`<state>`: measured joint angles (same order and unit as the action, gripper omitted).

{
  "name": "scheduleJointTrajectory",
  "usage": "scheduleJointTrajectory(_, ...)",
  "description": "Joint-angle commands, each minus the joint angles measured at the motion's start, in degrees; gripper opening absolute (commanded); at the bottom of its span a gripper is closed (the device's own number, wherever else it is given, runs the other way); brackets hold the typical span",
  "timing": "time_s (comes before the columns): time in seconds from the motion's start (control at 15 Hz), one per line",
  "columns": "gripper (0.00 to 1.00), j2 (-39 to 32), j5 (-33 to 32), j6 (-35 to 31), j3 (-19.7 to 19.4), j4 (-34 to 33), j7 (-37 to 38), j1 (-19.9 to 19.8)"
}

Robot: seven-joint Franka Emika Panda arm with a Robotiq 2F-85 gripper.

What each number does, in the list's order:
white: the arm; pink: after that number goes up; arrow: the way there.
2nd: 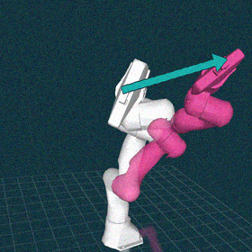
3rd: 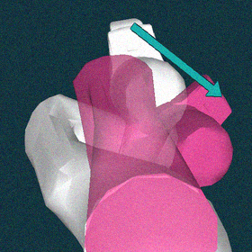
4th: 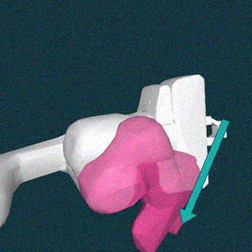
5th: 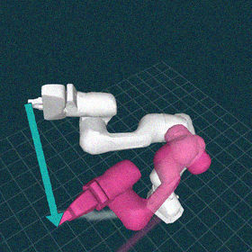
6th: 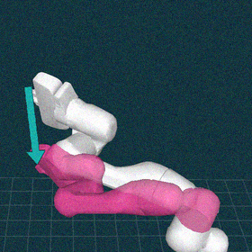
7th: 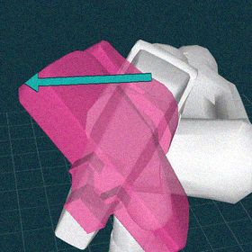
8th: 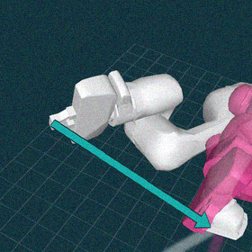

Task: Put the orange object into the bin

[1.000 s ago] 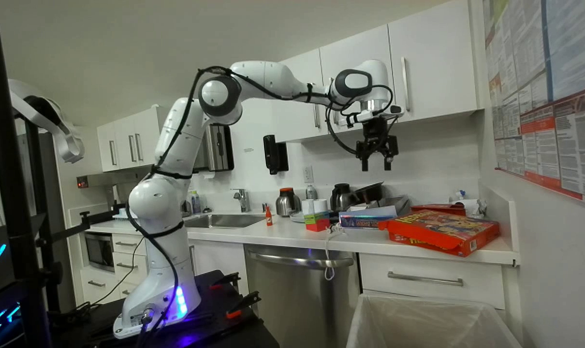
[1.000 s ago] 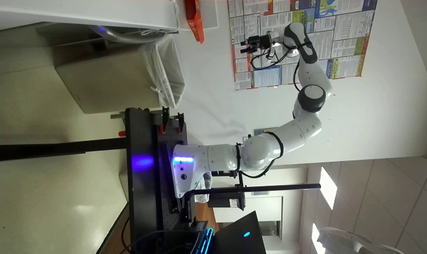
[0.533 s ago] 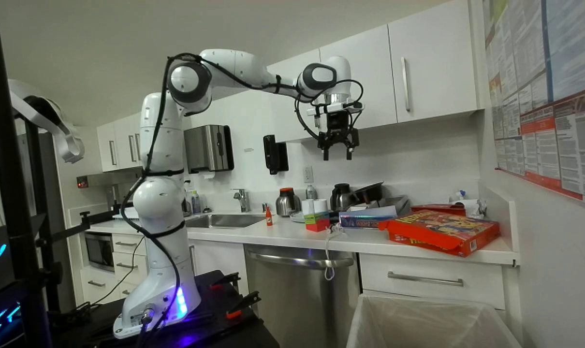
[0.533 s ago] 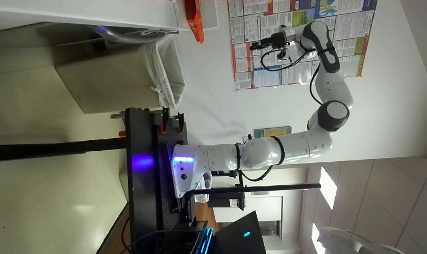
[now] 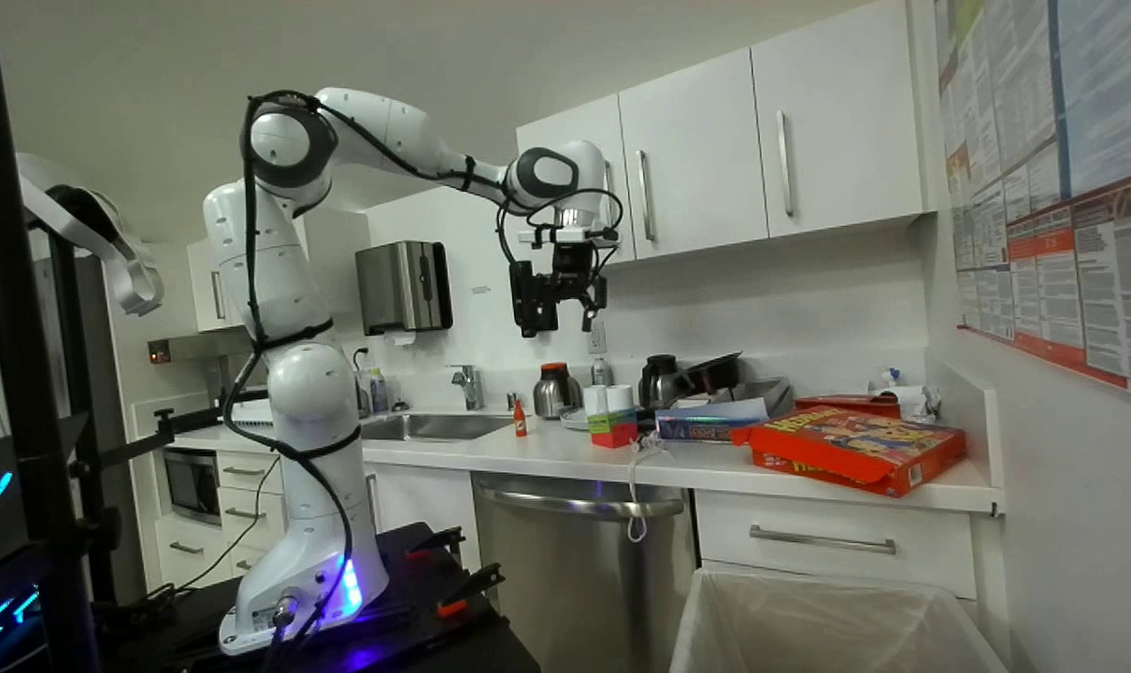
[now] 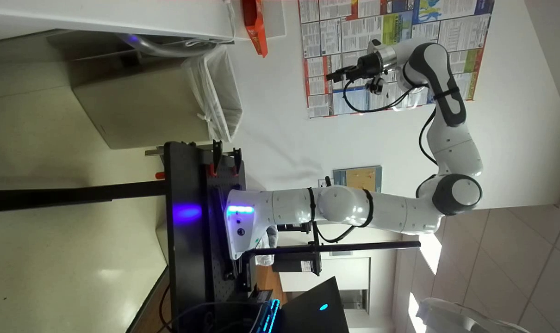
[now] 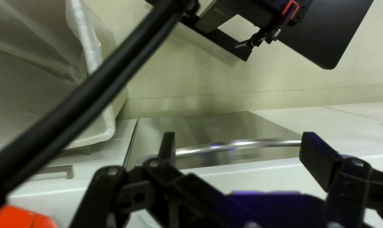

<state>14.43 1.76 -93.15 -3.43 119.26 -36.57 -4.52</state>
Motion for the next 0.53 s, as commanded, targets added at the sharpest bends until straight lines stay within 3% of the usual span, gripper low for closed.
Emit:
scheduleJointTrajectory(0.0,1.00,9.12,2.97,-1.81,0.68,10.60,4.00,3.71)
scheduleJointTrajectory(0.07,1.00,10.03,4.27,-2.02,1.03,12.78,6.14,4.70)
scheduleJointTrajectory(0.13,1.00,5.15,2.29,-0.42,-0.54,8.35,3.34,4.53)
scheduleJointTrajectory(0.47,1.00,7.80,3.12,-1.57,0.13,12.96,5.76,5.93)
